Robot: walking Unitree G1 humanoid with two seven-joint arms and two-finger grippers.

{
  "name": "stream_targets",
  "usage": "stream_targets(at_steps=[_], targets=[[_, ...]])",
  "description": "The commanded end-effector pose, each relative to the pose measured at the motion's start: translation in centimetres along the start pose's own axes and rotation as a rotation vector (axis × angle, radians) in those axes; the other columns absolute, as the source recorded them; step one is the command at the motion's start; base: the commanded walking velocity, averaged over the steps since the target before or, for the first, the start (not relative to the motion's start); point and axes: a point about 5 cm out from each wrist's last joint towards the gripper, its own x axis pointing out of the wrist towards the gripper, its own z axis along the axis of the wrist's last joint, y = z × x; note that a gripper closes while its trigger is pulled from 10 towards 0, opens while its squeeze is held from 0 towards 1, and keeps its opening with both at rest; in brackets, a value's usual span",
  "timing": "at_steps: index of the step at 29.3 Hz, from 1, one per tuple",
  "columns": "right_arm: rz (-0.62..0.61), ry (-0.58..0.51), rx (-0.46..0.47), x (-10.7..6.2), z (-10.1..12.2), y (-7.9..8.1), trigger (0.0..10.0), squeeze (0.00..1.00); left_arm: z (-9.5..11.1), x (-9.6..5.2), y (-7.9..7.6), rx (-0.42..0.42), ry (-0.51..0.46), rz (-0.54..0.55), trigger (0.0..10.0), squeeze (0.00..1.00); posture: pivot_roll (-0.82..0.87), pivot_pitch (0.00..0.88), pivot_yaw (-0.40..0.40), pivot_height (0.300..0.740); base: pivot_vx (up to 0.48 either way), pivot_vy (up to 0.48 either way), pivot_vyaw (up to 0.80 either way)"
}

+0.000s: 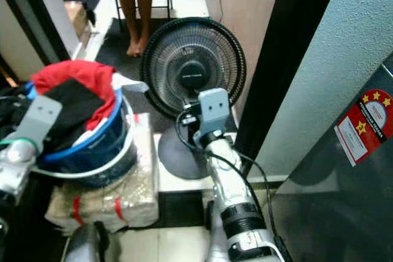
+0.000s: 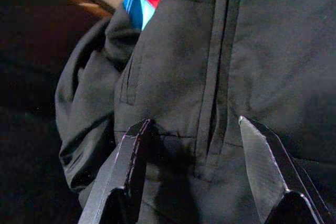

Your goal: Clothes washing

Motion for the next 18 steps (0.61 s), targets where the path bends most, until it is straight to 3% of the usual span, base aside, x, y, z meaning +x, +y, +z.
stream_targets(at_steps=[1,4,5,7,10,16,17,18], targets=[[0.011,0.001,0.007,-0.1,-0.2,0.5,10.0,0.00,-4.7,-0.5,-0.5,0.058,0.169,-0.027,10.0,0.00,0.03,0.016,0.033,0.395,0.000,0.000,0.00],[0.011,0.001,0.007,-0.1,-0.2,0.5,10.0,0.00,-4.8,-0.6,-0.5,0.066,0.169,-0.024,10.0,0.00,0.03,0.017,0.033,0.395,0.000,0.000,0.00],[0.013,0.001,0.008,-0.1,-0.2,0.5,10.0,0.00,-5.7,-0.7,-0.1,0.147,0.170,-0.011,10.0,0.00,0.03,0.020,0.033,0.395,0.000,0.000,0.00],[0.013,0.001,0.008,-0.1,-0.2,0.5,10.0,0.00,-5.9,-0.7,0.0,0.168,0.171,-0.007,10.0,0.00,0.03,0.020,0.033,0.395,0.000,0.000,0.00],[0.011,0.003,0.006,-0.2,-0.2,0.4,10.0,0.00,-7.8,-1.6,-0.5,0.290,0.176,-0.078,10.0,0.00,0.02,0.026,0.033,0.395,0.000,0.000,0.00],[0.010,0.004,0.005,-0.2,-0.2,0.3,10.0,0.00,-8.1,-1.9,-0.7,0.291,0.177,-0.095,10.0,0.00,0.02,0.027,0.033,0.395,0.000,0.000,0.00],[0.010,0.004,0.005,-0.2,-0.2,0.3,10.0,0.00,-8.1,-2.0,-1.0,0.285,0.173,-0.102,0.4,0.00,0.02,0.028,0.031,0.395,0.000,0.000,0.00],[0.010,0.004,0.005,-0.2,-0.2,0.3,10.0,0.00,-8.1,-2.0,-1.0,0.285,0.173,-0.102,0.4,0.00,0.02,0.028,0.031,0.395,0.000,0.000,0.00]])
